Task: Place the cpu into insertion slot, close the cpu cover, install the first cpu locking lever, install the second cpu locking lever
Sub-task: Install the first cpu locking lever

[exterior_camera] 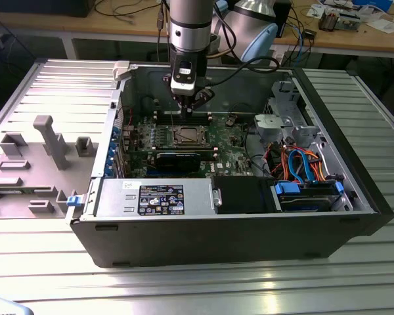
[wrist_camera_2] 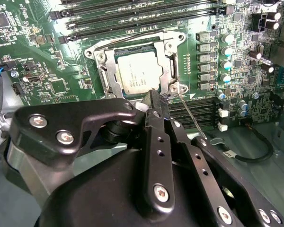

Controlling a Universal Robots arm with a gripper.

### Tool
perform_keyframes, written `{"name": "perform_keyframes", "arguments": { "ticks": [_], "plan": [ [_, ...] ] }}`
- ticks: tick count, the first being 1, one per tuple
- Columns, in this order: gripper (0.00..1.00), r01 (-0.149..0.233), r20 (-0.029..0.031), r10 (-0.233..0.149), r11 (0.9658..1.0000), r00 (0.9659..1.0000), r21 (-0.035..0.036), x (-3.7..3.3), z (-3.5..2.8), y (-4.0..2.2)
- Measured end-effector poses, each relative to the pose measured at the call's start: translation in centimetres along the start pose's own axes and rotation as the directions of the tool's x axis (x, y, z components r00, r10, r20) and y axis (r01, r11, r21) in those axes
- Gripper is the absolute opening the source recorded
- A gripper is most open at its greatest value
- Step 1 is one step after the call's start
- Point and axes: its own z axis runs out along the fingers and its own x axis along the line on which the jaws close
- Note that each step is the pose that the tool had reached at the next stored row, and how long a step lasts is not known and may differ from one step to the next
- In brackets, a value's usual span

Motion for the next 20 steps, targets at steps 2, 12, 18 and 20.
{"name": "perform_keyframes", "arguments": {
  "ticks": [2,12,18,20],
  "plan": [
    [0.11,0.002,0.0000,-0.002,1.0000,1.0000,0.0000,0.00,0.00,0.00],
    [0.11,0.012,0.0001,-0.012,0.9999,0.9999,-0.0002,0.00,0.00,0.00],
    [0.11,0.017,0.0001,-0.017,0.9999,0.9999,-0.0002,0.00,0.00,0.00],
    [0.11,0.019,0.0001,-0.019,0.9998,0.9998,-0.0002,0.00,0.00,0.00]
  ]
}}
